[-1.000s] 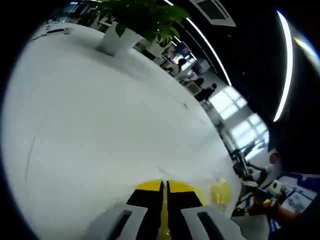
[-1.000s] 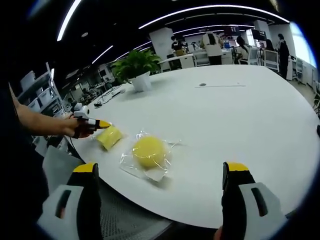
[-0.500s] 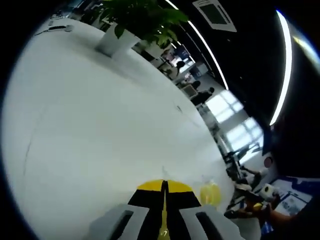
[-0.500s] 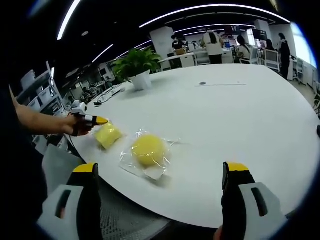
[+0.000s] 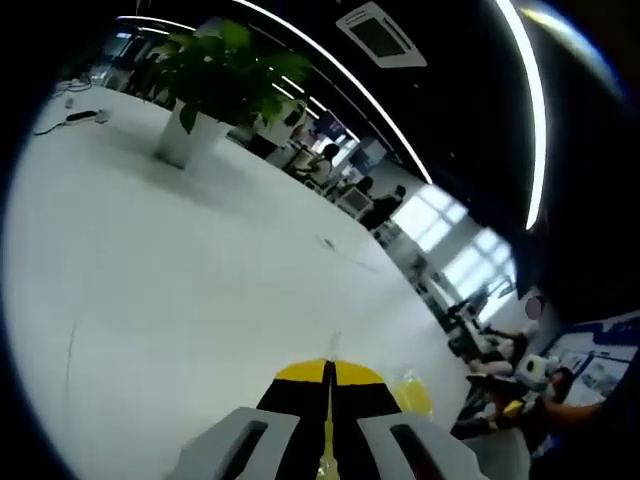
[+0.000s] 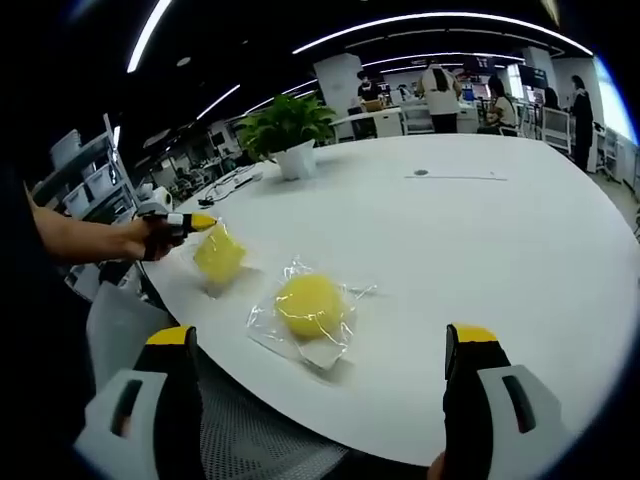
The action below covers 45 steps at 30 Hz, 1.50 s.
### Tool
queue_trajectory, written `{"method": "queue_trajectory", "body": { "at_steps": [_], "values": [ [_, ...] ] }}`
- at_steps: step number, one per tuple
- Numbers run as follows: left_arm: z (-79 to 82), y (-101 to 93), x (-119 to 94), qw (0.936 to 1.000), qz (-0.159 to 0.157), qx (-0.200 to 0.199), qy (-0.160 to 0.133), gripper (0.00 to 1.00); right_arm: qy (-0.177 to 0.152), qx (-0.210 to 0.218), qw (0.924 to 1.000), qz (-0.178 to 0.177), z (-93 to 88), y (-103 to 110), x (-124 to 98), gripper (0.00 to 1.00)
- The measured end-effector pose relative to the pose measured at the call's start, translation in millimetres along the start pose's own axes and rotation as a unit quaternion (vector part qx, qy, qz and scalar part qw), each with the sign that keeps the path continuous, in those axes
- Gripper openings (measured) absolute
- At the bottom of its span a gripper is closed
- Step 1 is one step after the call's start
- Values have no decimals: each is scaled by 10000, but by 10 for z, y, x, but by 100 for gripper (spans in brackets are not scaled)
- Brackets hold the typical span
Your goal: Compare the silicone blocks by pressing each to a similar depth, holding the contact briefly, and releasing to observe deformation and rebound differences across the visible hardness samples.
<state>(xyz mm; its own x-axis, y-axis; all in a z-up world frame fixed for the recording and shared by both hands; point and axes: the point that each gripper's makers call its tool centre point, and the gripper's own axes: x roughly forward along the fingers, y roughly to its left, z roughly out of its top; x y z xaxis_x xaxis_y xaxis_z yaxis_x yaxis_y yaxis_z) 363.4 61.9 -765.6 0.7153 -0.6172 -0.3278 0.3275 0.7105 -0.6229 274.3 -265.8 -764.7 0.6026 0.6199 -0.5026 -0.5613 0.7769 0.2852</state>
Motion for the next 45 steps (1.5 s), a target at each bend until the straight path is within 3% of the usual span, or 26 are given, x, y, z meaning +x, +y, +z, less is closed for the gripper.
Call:
{"method": "queue_trajectory", "body": {
  "at_steps": [8, 13, 21, 26, 35, 45],
  "values": [
    [169, -81, -82, 9998, 3, 173, -139, 0, -79, 15, 10000, 32, 40, 7, 21, 96],
    [221, -65, -136, 9980, 290, 559, -104, 0, -119, 90, 9999, 25, 20, -8, 13, 96],
    [461, -341, -242, 9948, 11, 995, -202, 0, -181, 61, 9998, 40, 49, 20, -11, 96],
    [507, -521, -261, 9856, -127, 1685, 18, 0, -190, -41, 9998, 61, 76, 50, -21, 96],
    [627, -730, -319, 9834, -319, 1782, -117, 0, -261, -73, 9996, 83, 127, 66, -45, 96],
    [886, -928, -413, 9799, -504, 1909, -291, 0, -317, -144, 9993, 127, 221, 68, -65, 96]
  ]
}}
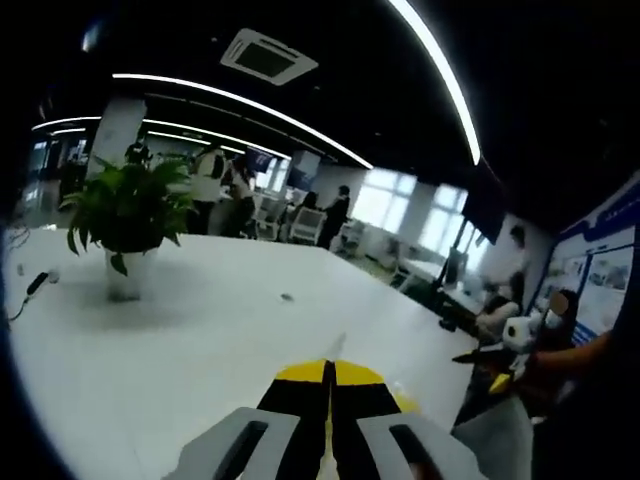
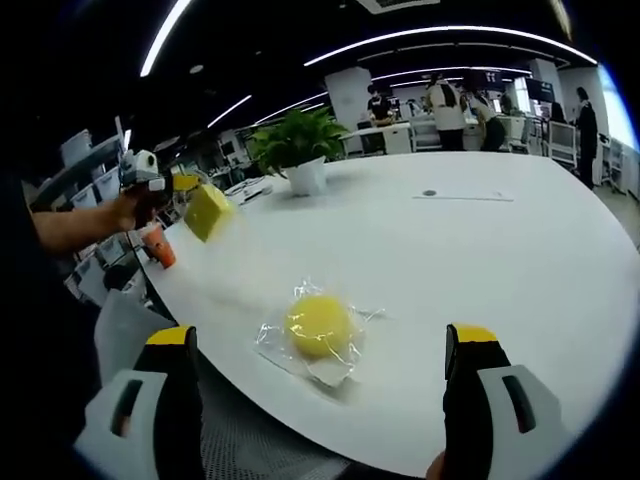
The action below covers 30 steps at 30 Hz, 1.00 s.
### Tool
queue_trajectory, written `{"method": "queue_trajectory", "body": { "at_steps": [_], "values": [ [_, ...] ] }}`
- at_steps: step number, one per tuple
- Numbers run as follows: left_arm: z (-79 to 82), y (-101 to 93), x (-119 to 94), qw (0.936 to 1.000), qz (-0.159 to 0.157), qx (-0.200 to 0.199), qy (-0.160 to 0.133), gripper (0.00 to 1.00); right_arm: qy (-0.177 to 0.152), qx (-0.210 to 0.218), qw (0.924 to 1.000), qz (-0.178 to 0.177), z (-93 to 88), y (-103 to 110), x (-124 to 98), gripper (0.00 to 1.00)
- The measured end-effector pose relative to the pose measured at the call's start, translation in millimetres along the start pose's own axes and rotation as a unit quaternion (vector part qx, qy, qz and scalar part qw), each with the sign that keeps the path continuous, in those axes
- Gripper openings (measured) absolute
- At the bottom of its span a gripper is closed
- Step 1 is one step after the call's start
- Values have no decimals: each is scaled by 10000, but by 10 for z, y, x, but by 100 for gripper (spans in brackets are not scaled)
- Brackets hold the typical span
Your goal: Compare the silicone blocks by pressing each to a similar depth, holding the contact briefly, and releasing to observe deformation and rebound differences across the visible hardness samples.
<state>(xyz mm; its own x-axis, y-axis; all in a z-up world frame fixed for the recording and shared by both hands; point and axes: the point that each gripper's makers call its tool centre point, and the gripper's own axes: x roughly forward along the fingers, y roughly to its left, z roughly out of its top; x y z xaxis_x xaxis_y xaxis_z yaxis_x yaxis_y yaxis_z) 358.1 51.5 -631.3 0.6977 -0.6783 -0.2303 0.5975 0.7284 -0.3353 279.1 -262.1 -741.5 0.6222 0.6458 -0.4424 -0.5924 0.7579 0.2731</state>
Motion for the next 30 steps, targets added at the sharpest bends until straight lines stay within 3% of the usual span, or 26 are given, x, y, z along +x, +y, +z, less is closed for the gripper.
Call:
{"method": "queue_trajectory", "body": {
  "at_steps": [17, 24, 30],
  "values": [
    [333, -311, -98, 9988, -435, 165, -154, 0, -96, 3, 9999, 96, 56, 94, -22, 96],
    [401, -357, -117, 9980, -538, 230, -254, 0, -132, -84, 9997, 201, 95, 145, -15, 96],
    [392, -475, -100, 9969, -665, 356, -204, 0, -256, -286, 9985, 385, 257, 220, 13, 96]
  ]
}}
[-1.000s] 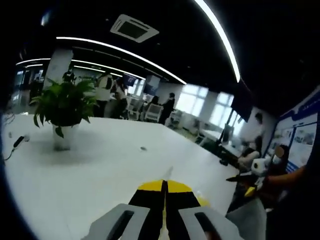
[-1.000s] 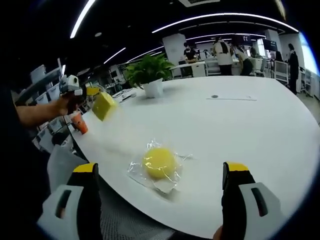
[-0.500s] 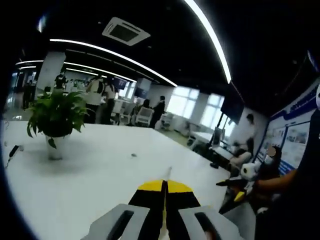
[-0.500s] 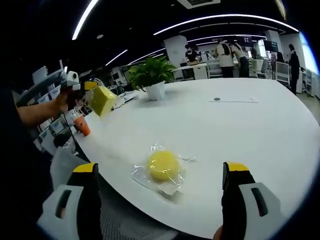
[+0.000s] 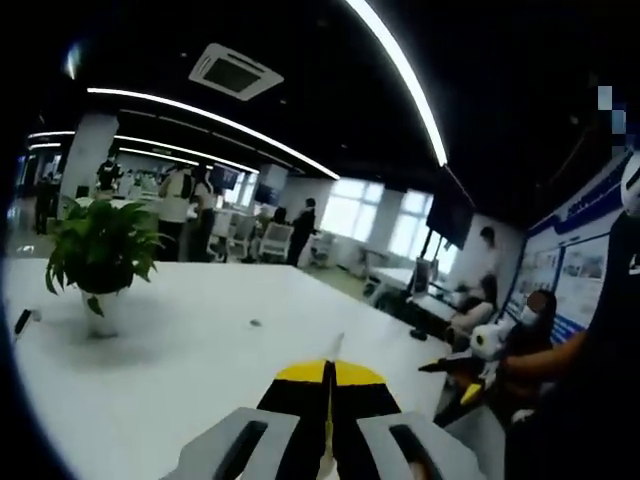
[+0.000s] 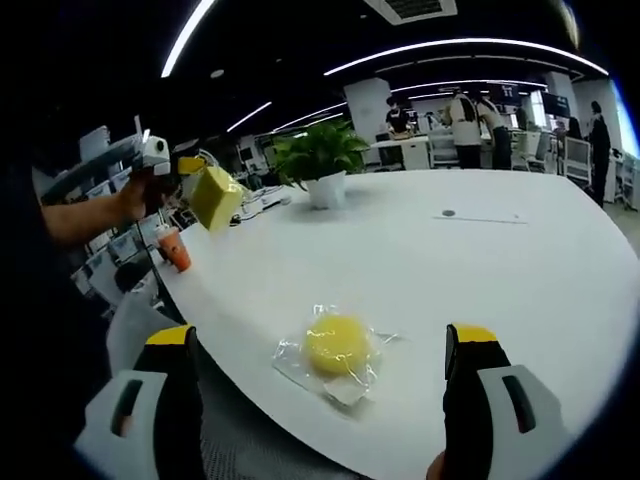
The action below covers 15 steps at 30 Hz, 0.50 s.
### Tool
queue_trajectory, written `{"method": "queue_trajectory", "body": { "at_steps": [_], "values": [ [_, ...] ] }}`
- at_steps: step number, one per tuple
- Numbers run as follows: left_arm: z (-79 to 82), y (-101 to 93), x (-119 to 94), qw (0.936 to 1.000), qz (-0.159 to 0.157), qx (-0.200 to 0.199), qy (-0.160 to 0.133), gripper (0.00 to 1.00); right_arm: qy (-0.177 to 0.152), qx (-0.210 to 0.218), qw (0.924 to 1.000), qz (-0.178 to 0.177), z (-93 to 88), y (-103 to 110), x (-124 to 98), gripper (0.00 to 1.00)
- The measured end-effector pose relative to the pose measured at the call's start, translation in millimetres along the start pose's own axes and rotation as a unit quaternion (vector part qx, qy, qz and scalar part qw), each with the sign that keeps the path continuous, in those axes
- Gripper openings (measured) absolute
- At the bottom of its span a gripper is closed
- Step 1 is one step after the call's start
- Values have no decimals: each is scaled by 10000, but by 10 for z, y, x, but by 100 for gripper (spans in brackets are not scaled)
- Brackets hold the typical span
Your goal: Compare the silicone blocks by pressing each to a similar depth, holding the contact briefly, and releasing to observe deformation and rebound differences across the visible hardness samples.
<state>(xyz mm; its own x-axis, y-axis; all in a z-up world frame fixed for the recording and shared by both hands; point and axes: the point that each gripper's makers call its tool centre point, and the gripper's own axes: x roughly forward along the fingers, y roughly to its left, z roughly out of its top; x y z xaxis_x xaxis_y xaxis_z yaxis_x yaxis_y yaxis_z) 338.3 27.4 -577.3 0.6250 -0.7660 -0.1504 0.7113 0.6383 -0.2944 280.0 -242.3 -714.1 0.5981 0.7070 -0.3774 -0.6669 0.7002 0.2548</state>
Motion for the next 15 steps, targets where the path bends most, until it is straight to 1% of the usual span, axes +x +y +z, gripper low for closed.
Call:
{"method": "queue_trajectory", "body": {
  "at_steps": [3, 7, 13, 15],
  "values": [
    [13, -63, 29, 10000, -60, 49, 26, 0, -5, -90, 9999, 104, 67, 27, 44, 96],
    [15, -147, 63, 9996, -218, 121, 107, 0, -46, -185, 9995, 270, 183, 87, 113, 96],
    [77, -302, 118, 9987, -467, 175, 82, 0, -99, -375, 9974, 608, 376, 253, 249, 96],
    [94, -350, 133, 9982, -556, 206, 85, 0, -115, -445, 9961, 757, 420, 327, 282, 93]
  ]
}}
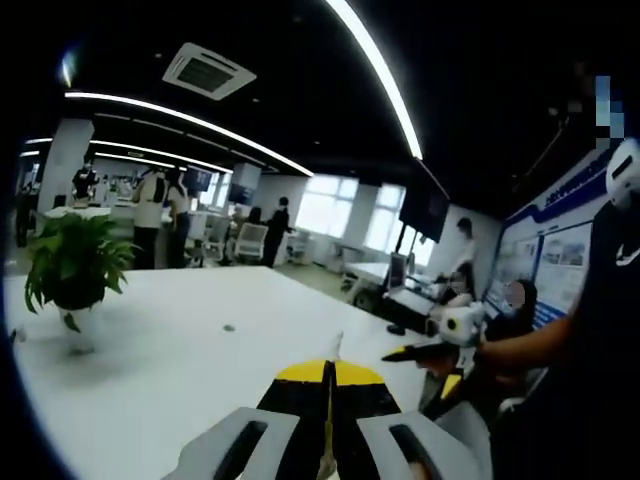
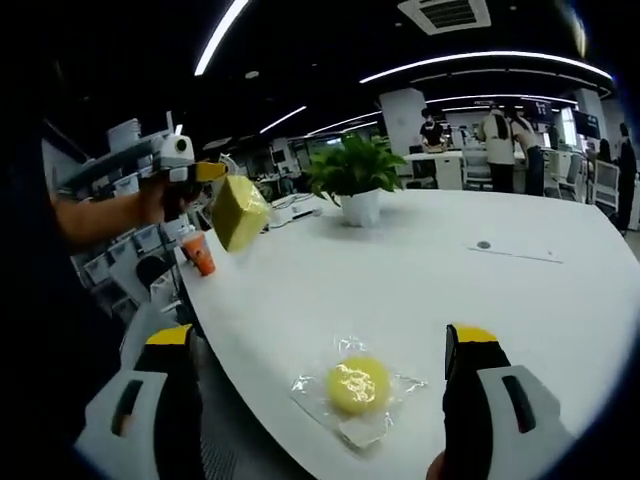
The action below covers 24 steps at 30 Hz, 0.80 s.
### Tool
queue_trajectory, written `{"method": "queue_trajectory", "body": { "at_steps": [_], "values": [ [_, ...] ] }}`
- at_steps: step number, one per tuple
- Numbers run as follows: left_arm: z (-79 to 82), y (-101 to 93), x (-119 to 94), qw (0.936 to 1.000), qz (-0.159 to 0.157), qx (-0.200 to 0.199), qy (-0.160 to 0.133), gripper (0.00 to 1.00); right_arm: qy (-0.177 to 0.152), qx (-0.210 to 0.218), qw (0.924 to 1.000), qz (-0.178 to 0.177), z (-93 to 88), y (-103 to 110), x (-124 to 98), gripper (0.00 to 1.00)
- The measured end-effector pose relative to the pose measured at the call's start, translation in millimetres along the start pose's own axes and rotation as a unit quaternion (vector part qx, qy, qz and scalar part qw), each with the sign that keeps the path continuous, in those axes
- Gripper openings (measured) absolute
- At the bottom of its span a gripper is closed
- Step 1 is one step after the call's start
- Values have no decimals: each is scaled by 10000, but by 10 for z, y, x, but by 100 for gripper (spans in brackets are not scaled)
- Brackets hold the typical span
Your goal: Compare the silicone blocks by pressing each to a similar depth, holding the contact briefly, and releasing to observe deformation and rebound differences across the visible hardness samples.
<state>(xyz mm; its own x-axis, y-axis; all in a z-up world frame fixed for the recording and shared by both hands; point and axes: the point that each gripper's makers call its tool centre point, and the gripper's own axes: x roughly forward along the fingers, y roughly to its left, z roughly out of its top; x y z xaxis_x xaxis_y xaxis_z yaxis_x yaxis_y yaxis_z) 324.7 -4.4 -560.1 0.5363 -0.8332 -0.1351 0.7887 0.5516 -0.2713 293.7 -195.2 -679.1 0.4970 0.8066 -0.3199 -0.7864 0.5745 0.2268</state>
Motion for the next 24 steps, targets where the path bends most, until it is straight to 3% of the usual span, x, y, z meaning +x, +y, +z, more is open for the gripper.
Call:
{"method": "queue_trajectory", "body": {
  "at_steps": [11, 19, 24],
  "values": [
    [64, -339, 189, 9981, -609, -65, -24, 0, -62, -33, 9982, 601, 148, 262, 235, 92],
    [199, -562, 279, 9955, -918, -116, -197, 0, -481, 68, 9934, 1036, 536, 478, 394, 90],
    [253, -666, 309, 9934, -1099, -180, -275, 0, -492, -118, 9908, 1259, 603, 618, 509, 85]
  ]
}}
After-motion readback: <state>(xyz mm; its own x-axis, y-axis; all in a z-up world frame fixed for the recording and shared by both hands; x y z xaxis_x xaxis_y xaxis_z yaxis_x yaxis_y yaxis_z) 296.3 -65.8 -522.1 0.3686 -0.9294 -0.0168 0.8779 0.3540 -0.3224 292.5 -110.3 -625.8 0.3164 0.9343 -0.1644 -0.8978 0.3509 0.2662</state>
